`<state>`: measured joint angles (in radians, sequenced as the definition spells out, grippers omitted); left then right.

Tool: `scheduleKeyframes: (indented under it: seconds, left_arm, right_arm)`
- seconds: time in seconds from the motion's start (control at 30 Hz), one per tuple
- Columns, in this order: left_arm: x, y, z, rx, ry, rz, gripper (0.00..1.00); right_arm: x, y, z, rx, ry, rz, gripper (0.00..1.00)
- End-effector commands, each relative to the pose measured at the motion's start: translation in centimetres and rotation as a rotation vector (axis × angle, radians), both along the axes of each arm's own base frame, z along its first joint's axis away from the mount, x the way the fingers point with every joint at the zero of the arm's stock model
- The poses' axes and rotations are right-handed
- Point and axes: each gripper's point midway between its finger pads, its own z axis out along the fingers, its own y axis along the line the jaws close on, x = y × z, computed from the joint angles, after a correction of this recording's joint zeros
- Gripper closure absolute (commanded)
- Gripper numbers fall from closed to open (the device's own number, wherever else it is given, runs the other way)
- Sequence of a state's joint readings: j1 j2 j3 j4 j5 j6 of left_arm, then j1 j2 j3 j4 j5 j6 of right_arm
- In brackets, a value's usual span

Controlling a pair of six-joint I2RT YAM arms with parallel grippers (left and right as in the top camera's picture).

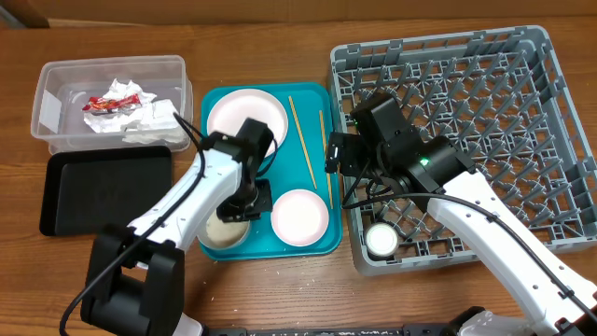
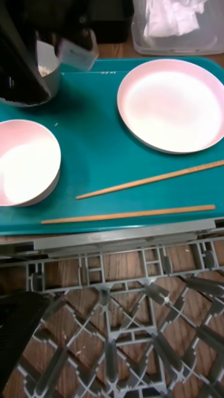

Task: Sort waste into correct bins and load items into the dishwasher
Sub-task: 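Tip the rice out onto the black tray with the left gripper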

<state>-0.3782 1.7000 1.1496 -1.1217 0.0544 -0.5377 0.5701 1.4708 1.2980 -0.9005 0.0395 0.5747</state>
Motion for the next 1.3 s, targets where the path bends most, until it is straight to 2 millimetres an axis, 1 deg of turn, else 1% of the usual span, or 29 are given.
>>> scheduleKeyframes:
  seconds: [0.0,0.1,0.13,0.23,0.37,0.4,0.47,0.53,0.6,0.7,0.73,0.83,0.87,0.9,0.93,1.07,1.27]
  left_arm:
    - [2.4,-1.3,4.6,-0.065,-0.082,-0.099,0.96]
    - [3.4,-1.1,7.1,-0.077,-0.115,-0.130,0.96]
    - [3.9,-0.8,8.1,-0.082,-0.134,-0.140,0.96]
    - [4.8,0.8,9.4,-0.086,-0.165,-0.129,0.96]
    - [5.1,4.0,9.7,-0.126,-0.153,-0.081,0.96]
    - [5.3,5.6,9.9,-0.186,-0.156,-0.069,0.96]
    - [5.7,7.0,10.0,-0.236,-0.171,-0.053,0.96]
    - [6.1,8.8,10.3,-0.312,-0.208,-0.032,0.96]
    - [6.6,10.8,10.7,-0.399,-0.269,0.002,0.96]
    - [7.2,13.2,11.1,-0.511,-0.357,0.081,0.96]
    - [7.6,14.7,11.5,-0.587,-0.432,0.144,0.96]
    - [8.2,17.0,12.0,-0.695,-0.547,0.245,0.96]
    - [8.3,18.1,12.2,-0.740,-0.604,0.287,0.96]
    - [8.3,18.5,12.3,-0.761,-0.631,0.303,0.96]
    - [8.3,19.4,12.4,-0.799,-0.681,0.333,0.96]
    - [8.2,21.3,12.6,-0.878,-0.799,0.387,0.96]
    - [8.0,22.6,13.6,-0.961,-0.927,0.402,0.96]
  right_arm:
    - [0.3,0.0,1.9,0.026,-0.049,0.003,0.03]
    - [0.3,0.0,1.9,0.026,-0.049,0.002,0.03]
    - [0.3,0.0,1.9,0.026,-0.049,0.002,0.03]
    - [0.4,0.0,2.0,0.025,-0.052,0.001,0.03]
    - [0.4,0.0,2.0,0.026,-0.054,0.001,0.03]
    - [0.4,0.0,2.0,0.026,-0.054,0.001,0.03]
    - [0.4,0.1,2.0,0.028,-0.057,0.001,0.03]
    - [0.5,0.1,2.0,0.029,-0.058,0.001,0.03]
    - [0.5,0.1,2.0,0.029,-0.057,0.001,0.03]
    - [0.5,0.1,2.0,0.029,-0.057,0.001,0.03]
    - [0.5,0.1,2.0,0.029,-0.057,0.001,0.03]
    - [0.5,0.1,2.0,0.028,-0.057,0.001,0.03]
    - [0.5,0.1,2.0,0.028,-0.057,0.001,0.03]
    - [0.5,0.1,2.0,0.028,-0.057,0.001,0.03]
    - [0.5,0.1,2.0,0.029,-0.057,0.001,0.03]
    - [0.5,0.1,2.0,0.029,-0.057,0.001,0.03]
    - [0.4,0.1,2.0,0.029,-0.056,0.001,0.03]
